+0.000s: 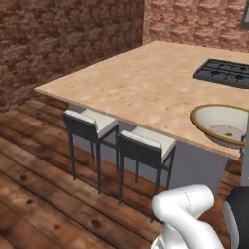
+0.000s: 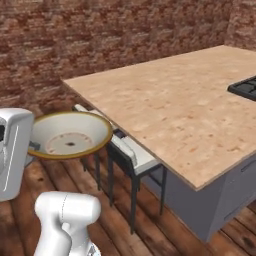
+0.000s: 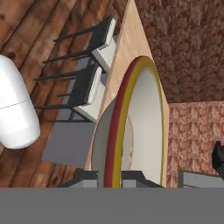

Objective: Pick up the bowls from the cabinet and place each bowl in front of a stool on the dining counter.

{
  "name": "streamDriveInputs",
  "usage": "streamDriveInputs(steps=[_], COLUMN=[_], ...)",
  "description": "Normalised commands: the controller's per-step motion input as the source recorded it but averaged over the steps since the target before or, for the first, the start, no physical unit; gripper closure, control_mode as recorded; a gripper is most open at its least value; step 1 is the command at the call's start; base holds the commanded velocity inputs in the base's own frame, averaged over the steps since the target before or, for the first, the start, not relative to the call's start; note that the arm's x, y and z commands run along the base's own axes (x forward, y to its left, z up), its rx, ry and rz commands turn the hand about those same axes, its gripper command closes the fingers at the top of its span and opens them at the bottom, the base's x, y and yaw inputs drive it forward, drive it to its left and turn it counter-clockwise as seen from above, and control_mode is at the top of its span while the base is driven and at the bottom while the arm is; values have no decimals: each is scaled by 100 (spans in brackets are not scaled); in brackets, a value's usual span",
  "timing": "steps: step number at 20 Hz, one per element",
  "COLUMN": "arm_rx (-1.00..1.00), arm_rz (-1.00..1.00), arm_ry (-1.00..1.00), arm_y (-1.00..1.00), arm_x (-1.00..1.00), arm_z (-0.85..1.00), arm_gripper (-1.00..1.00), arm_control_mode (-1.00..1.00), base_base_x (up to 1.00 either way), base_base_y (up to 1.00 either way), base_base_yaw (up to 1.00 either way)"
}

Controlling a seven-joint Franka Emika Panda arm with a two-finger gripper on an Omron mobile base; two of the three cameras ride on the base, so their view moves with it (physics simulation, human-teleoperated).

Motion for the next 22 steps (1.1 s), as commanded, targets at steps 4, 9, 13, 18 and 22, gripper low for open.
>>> streamDriveInputs(steps=[4, 9, 13, 18, 22], arm_rx=[0, 0, 0, 0, 0], arm_rz=[0, 0, 0, 0, 0], arm_ry=[0, 0, 0, 0, 0], arm_y=[0, 0, 0, 0, 0], arm_x=[0, 0, 0, 0, 0], arm_z=[0, 0, 0, 0, 0], arm_gripper=[100, 100, 100, 100, 100], arm_control_mode=[100, 100, 100, 100, 100], base_base_x=[-1, -1, 24, 45, 40], base_base_y=[100, 81, 67, 69, 75], base_base_yaw=[-32, -33, -41, -56, -70])
